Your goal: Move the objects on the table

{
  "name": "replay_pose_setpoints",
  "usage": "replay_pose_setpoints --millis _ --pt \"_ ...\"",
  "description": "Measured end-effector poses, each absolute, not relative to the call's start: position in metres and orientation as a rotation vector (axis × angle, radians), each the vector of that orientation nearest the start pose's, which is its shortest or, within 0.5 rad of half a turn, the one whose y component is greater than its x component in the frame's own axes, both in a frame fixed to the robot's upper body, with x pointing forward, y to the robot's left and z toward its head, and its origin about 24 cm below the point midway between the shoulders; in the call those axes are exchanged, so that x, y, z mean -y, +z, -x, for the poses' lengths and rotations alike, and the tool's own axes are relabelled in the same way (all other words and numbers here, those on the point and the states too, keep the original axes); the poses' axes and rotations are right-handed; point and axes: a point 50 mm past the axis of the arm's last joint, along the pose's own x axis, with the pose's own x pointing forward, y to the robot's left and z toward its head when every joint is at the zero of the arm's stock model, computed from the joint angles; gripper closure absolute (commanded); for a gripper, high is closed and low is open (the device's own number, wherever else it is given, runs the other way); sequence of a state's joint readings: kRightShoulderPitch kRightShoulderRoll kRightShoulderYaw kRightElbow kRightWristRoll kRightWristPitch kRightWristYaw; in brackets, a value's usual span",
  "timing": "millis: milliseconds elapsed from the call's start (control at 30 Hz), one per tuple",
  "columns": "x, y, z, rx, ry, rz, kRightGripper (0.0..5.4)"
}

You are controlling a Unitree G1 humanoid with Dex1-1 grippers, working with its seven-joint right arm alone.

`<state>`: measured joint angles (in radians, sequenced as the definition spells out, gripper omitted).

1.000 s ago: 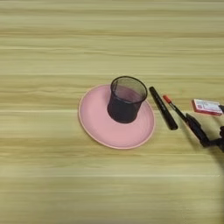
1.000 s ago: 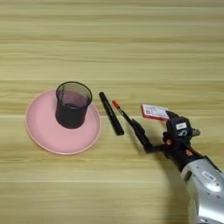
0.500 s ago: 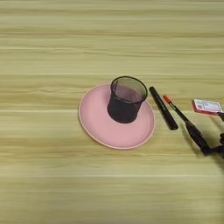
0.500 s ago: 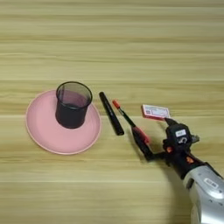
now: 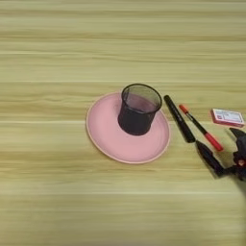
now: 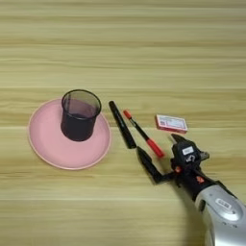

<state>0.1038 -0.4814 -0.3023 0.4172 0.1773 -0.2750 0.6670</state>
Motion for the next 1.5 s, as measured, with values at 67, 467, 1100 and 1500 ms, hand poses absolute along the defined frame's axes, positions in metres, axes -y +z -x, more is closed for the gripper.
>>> replay_pose_setpoints --millis 67,467,1100,1500 --pt "0.309 0.009 -0.199 -0.22 0.269 0.234 0.03" --pt "0.307 0.002 -0.205 -0.228 0.284 0.173 0.34" --pt "0.307 -0.002 -0.212 -0.247 0.27 0.158 2.18" --pt "0.306 -0.002 -0.212 -0.254 0.284 0.173 3.33"
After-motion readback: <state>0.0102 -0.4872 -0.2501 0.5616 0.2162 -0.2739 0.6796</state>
